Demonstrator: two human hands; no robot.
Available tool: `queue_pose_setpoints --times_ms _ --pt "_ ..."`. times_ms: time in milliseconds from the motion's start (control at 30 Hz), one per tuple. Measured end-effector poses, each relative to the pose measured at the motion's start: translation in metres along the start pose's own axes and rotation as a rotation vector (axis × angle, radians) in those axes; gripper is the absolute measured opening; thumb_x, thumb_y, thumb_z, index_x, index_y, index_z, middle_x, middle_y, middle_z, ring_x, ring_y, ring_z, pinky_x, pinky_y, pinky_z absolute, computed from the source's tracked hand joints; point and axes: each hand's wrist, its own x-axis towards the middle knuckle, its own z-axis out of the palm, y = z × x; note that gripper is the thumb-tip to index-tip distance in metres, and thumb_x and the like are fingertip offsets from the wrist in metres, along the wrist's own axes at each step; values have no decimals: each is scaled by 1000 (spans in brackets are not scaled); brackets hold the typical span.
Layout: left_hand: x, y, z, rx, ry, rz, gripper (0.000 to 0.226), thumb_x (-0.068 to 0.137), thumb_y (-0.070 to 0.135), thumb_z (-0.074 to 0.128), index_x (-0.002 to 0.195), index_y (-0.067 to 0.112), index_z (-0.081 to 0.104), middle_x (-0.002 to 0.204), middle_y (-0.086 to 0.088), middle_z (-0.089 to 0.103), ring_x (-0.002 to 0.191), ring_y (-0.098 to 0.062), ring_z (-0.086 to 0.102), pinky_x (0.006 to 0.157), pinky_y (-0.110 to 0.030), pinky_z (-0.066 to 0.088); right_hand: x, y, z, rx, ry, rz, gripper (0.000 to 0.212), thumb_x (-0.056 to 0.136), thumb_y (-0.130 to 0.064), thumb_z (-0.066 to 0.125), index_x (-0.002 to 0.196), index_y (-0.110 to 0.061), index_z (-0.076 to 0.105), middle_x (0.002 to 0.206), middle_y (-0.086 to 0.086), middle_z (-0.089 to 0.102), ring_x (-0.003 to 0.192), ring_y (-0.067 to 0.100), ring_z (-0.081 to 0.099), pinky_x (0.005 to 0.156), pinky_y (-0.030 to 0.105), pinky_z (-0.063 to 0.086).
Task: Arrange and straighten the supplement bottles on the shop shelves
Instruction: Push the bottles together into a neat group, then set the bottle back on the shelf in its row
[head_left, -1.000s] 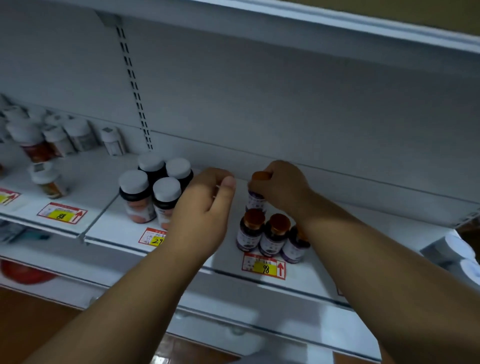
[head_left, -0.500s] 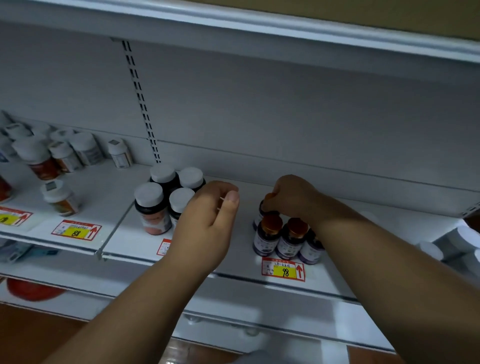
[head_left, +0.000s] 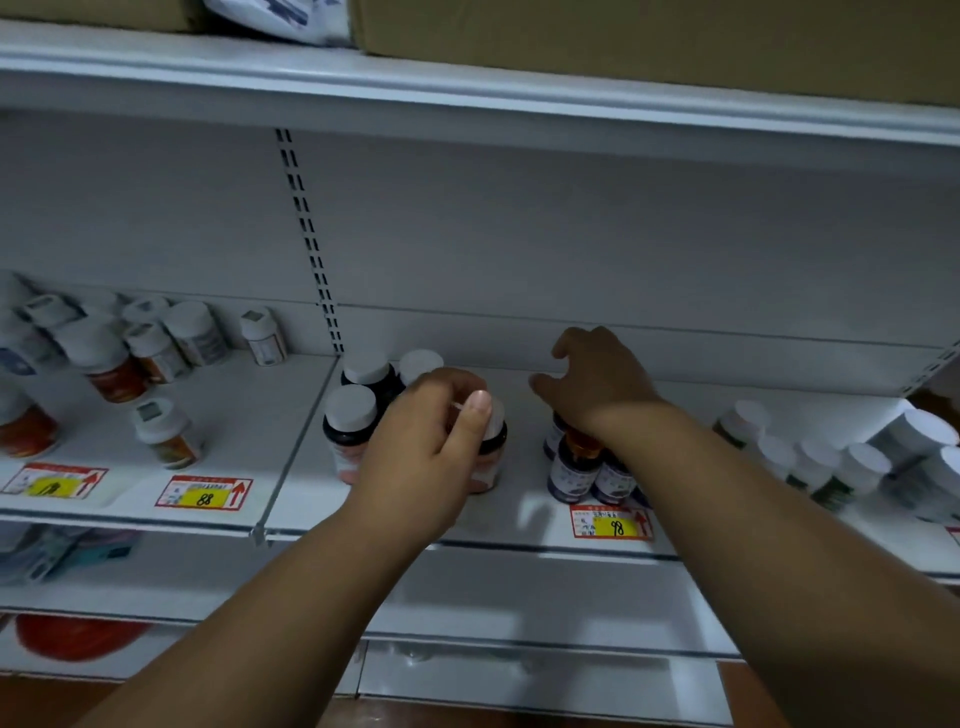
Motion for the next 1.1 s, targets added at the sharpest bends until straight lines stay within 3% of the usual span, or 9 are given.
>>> queue_pose_setpoints --times_ms 200,267,400,567,700,833,933,1000,1100 --pt "-10 -18 -25 119 142 -73 31 89 49 42 113 34 54 102 18 58 91 6 55 70 -19 41 -22 -64 7 301 81 -269 34 83 -37 68 112 -23 58 111 -2 55 99 13 56 83 28 46" --pt "-14 -25 -37 117 179 -96 25 90 44 45 114 36 51 103 18 56 88 3 56 70 -25 45 -29 -82 8 368 81 -334 28 84 -37 67 108 -27 57 106 -7 55 94 7 55 79 22 44" --pt "-21 -43 -62 187 202 -145 28 91 39 51 119 37 48 108 20 54 92 3 54 72 -25 46 -40 -118 16 464 48 -393 18 85 -41 64 98 -38 53 100 -15 56 88 -4 54 69 12 39" --pt "-11 -77 -108 223 207 -136 32 88 41 53 119 34 49 113 17 53 98 6 49 76 -22 44 -28 -177 39 490 41 -445 17 85 -44 62 100 -37 56 97 -17 57 89 -7 54 69 9 41" --pt "10 -111 -162 274 163 -138 33 87 39 55 119 30 53 112 13 56 95 -3 55 80 -32 49 6 -227 71 397 48 -446 19 89 -41 59 104 -30 58 103 -11 57 88 2 56 73 23 45" --pt "27 -143 -220 254 80 -150 20 87 36 59 106 32 54 97 11 56 83 -13 59 71 -40 55 55 -274 117 217 -34 -404 40 90 -42 58 125 -22 56 121 7 56 104 22 57 80 27 41" --pt "38 -164 -252 246 23 -156 17 87 32 61 103 33 55 94 12 57 81 -9 60 73 -26 50 86 -305 155 86 -90 -307 50 90 -42 58 135 -21 48 127 14 51 112 31 54 85 32 43" --pt "46 -179 -268 241 -18 -175 16 88 31 60 102 35 55 92 16 55 74 2 58 64 -10 42 102 -320 178 10 -120 -210 47 91 -37 56 132 -16 47 126 18 51 112 36 53 88 37 46" --pt "57 -197 -279 301 -72 -175 15 88 32 59 102 33 55 91 20 53 78 4 54 65 -15 37 115 -325 204 -8 -87 -105 38 90 -31 56 122 -12 49 121 20 53 109 39 55 88 39 49"
